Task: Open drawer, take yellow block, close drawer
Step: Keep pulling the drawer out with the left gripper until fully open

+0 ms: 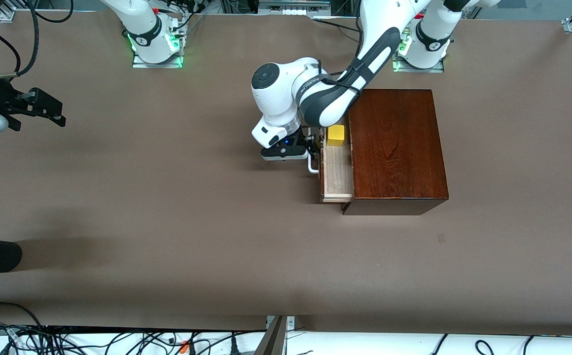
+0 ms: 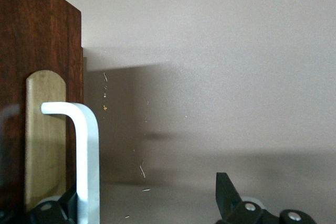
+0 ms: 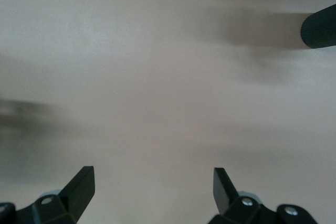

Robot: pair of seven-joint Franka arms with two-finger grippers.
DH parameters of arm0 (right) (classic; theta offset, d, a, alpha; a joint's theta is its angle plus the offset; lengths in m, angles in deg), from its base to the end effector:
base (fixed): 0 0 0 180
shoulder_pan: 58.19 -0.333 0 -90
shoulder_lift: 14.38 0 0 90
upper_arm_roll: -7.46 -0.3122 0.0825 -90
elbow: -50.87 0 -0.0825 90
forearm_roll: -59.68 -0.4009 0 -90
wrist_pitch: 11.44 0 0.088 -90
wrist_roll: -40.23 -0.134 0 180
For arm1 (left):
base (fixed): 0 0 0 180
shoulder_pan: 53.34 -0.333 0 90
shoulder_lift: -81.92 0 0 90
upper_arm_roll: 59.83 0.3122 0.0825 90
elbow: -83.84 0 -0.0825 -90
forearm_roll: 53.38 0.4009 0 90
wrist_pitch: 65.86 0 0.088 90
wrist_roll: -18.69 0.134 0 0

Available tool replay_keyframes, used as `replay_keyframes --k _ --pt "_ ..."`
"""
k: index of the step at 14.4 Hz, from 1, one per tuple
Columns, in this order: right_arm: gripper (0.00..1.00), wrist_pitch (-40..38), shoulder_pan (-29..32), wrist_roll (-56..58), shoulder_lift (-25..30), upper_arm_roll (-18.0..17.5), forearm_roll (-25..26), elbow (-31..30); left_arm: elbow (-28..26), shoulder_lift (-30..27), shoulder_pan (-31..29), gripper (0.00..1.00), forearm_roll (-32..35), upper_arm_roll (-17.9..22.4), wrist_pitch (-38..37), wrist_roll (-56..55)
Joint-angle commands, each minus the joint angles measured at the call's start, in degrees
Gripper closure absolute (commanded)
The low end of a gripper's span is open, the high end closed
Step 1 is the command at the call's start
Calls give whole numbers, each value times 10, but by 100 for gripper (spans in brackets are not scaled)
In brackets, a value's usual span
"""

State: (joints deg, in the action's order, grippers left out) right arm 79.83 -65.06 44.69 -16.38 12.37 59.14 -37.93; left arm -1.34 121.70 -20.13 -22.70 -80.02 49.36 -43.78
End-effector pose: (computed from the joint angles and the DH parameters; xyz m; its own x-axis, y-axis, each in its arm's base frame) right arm 0.5840 0.0220 0.5858 0.9937 0.1117 0.0088 0.1117 -0.9937 -0.0058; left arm 0.4842 -0.5237 0.2355 0.9889 -0.0549 0.1381 -0.0226 -0.9741 -0.2252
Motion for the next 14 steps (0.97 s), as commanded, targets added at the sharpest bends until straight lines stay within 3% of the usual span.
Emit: replay_keyframes --k 1,14 --pt "0 -3 3 -1 -4 -2 0 11 78 53 48 0 -40 -33 44 -12" --pt "0 -3 3 -1 -5 -2 0 11 79 53 51 0 -49 -34 44 -12"
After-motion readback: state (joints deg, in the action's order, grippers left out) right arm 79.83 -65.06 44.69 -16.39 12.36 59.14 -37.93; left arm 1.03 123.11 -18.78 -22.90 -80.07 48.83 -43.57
